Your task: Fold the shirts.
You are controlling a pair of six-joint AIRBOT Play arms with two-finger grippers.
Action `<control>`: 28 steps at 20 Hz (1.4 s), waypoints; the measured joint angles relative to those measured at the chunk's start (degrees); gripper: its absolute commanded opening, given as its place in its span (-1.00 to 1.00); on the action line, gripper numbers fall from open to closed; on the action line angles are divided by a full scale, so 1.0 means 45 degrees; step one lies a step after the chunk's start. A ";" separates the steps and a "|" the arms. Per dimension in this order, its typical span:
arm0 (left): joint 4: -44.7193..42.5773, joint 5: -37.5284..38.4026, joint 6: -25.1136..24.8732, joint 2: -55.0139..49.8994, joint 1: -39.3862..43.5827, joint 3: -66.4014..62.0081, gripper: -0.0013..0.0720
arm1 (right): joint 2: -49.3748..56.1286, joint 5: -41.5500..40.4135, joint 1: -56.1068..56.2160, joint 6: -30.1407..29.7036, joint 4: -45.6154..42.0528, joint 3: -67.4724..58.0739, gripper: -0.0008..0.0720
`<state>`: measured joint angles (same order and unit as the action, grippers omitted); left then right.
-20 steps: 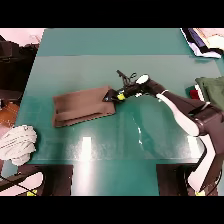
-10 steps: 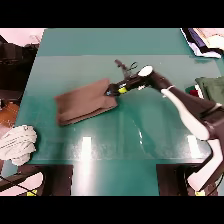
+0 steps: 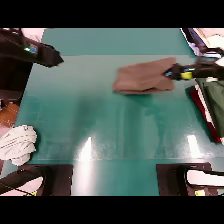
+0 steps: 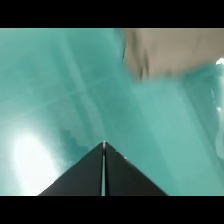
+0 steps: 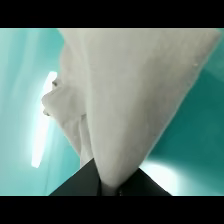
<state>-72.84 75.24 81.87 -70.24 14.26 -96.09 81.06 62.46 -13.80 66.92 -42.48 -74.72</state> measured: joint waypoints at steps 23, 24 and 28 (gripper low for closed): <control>0.0092 -0.1258 0.1370 -0.0015 0.2307 0.2739 -0.89 | -0.0510 0.0879 -0.7014 0.0262 -0.1360 -0.6164 -0.93; 0.0097 -0.1263 0.1355 -0.0015 0.2307 0.2739 -0.89 | -0.0646 0.1239 -0.7179 0.0520 -0.1768 -0.6178 -0.93; 0.0097 -0.1273 0.1171 -0.0015 0.2307 0.2739 -0.89 | -0.1141 0.2788 -0.7718 0.1841 -0.3759 -0.6207 -0.93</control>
<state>-72.40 69.52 87.13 -70.30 24.64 -83.77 75.92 75.00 -48.53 75.20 -59.40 -102.65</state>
